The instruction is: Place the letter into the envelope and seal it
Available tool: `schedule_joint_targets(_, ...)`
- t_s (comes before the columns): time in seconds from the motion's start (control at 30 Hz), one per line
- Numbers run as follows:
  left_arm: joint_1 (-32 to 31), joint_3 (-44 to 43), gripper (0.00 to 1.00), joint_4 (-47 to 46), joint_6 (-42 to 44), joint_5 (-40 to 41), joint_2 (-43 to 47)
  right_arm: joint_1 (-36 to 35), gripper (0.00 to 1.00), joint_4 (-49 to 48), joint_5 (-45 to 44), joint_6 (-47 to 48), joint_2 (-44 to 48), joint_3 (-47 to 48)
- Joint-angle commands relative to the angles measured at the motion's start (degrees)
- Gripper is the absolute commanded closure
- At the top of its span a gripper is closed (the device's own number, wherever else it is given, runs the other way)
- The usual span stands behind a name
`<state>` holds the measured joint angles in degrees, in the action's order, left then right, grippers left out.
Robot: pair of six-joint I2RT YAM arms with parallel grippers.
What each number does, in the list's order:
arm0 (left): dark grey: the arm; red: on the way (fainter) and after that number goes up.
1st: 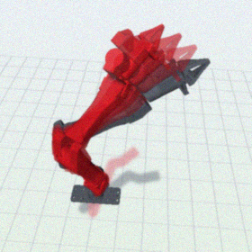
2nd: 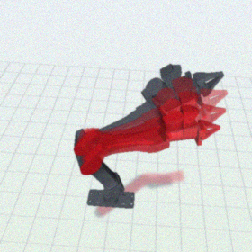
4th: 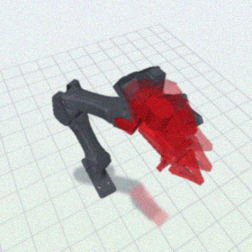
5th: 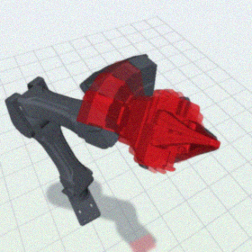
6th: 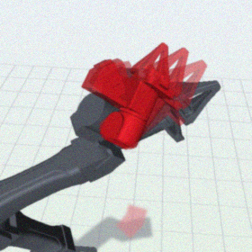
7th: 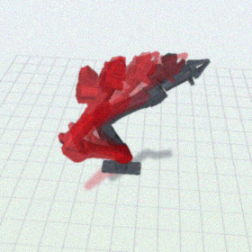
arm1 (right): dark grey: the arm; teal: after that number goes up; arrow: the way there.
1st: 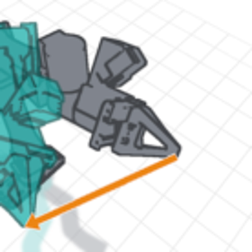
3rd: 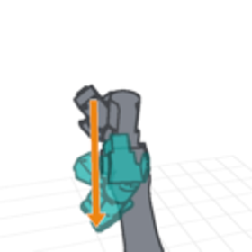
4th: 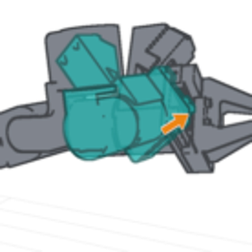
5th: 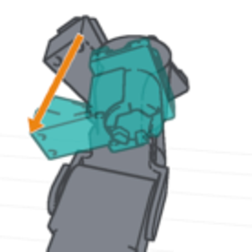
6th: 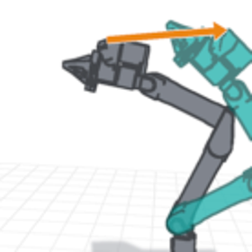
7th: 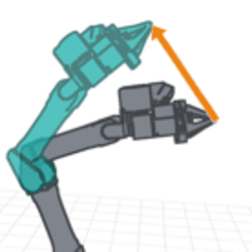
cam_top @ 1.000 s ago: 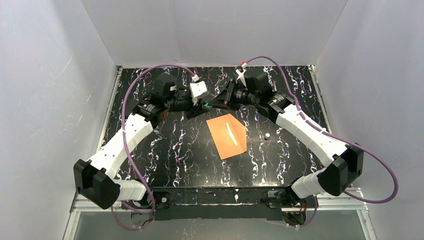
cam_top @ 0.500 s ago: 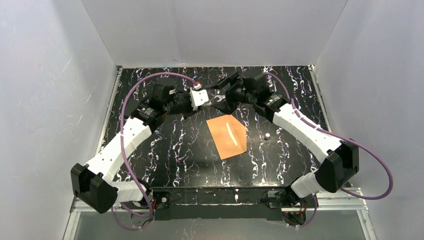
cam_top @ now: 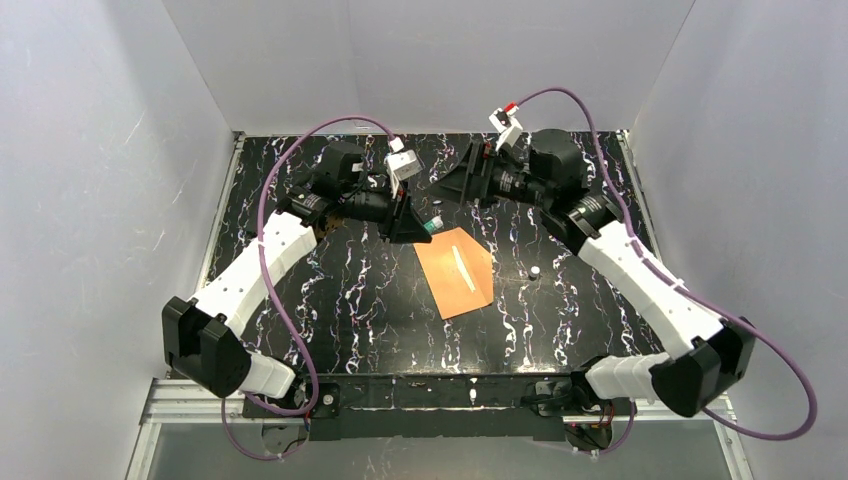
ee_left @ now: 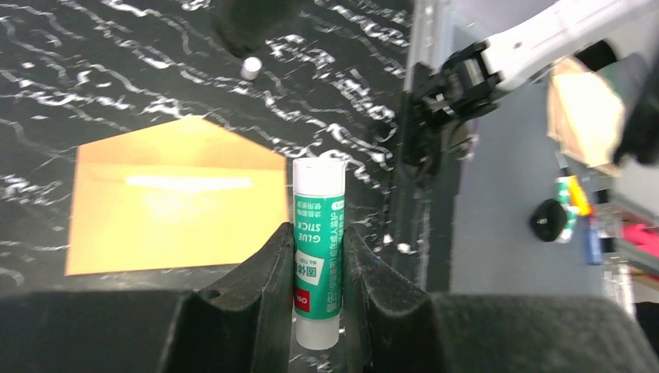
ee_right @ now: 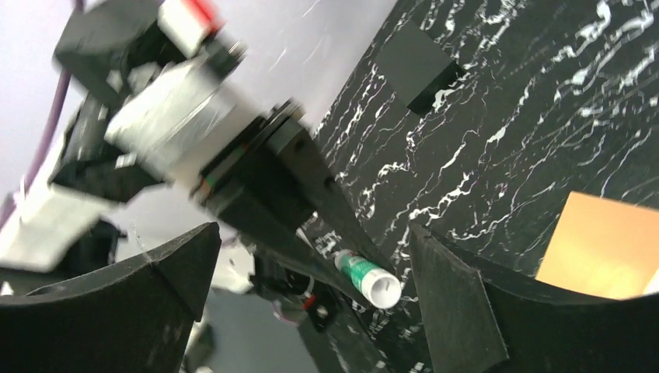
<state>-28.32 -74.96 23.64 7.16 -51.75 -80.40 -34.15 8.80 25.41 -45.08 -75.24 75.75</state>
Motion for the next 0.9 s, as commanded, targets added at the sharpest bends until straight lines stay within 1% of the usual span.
schedule_joint_targets(0.0, 0.37, -0.48, 1.0, -5.45, -10.03, -10.73, 2.14, -0.04, 0.01, -0.4, 8.27, 18.13, 5.05, -1.7)
schedule_joint_targets(0.07, 0.45, -0.8, 1.0, -5.66, -10.3, -12.44, 1.86, -0.04, 0.02, 3.58, 11.34, 22.36, 4.98, -0.62)
schedule_joint_targets(0.17, 0.54, -2.26, 1.0, -4.57, -10.29, -15.19, 0.77, -0.04, 0.14, 8.62, 18.01, 26.44, 3.86, 0.5)
schedule_joint_targets(0.23, 0.63, -2.43, 1.0, -4.67, -10.19, -16.42, 0.43, -0.04, 0.22, 10.41, 20.43, 28.25, 3.85, 0.12)
schedule_joint_targets(0.33, 0.61, -1.81, 1.0, -5.74, -9.91, -17.01, 0.63, -0.04, 0.39, 11.77, 18.94, 29.39, 4.49, -0.77)
schedule_joint_targets(0.43, 0.63, -1.53, 1.0, -6.4, -9.58, -17.15, 1.01, -0.04, 0.54, 11.0, 17.6, 29.05, 4.91, -0.99)
schedule_joint_targets(0.6, 0.71, -1.51, 1.0, -5.58, -7.86, -17.51, 0.99, -0.04, 0.72, 5.27, 17.11, 24.32, 5.53, -2.22)
schedule_joint_targets(0.63, 0.72, -1.46, 1.0, -5.46, -7.67, -17.58, 1.03, -0.04, 0.74, 3.87, 17.25, 22.86, 5.62, -2.64)
schedule_joint_targets(0.7, 0.81, -1.42, 1.0, -5.65, -7.43, -17.84, 1.2, -0.04, 0.74, 1.93, 17.72, 20.51, 5.51, -3.44)
schedule_joint_targets(0.73, 0.81, -1.4, 1.0, -5.76, -7.42, -17.93, 1.29, -0.04, 0.72, 1.24, 18.1, 19.72, 5.4, -3.74)
schedule_joint_targets(0.77, 0.81, -1.34, 1.0, -5.87, -7.42, -18.11, 1.32, -0.04, 0.68, 0.59, 18.23, 18.8, 5.3, -3.96)
schedule_joint_targets(0.8, 0.83, -1.44, 1.0, -5.88, -5.68, -18.47, 1.37, -0.04, 0.64, 0.22, 18.17, 18.31, 5.16, -4.22)
schedule_joint_targets(0.87, 0.89, -1.63, 1.0, -5.72, -4.46, -18.7, 1.42, -0.04, 0.62, 0.07, 17.62, 17.69, 4.83, -4.33)
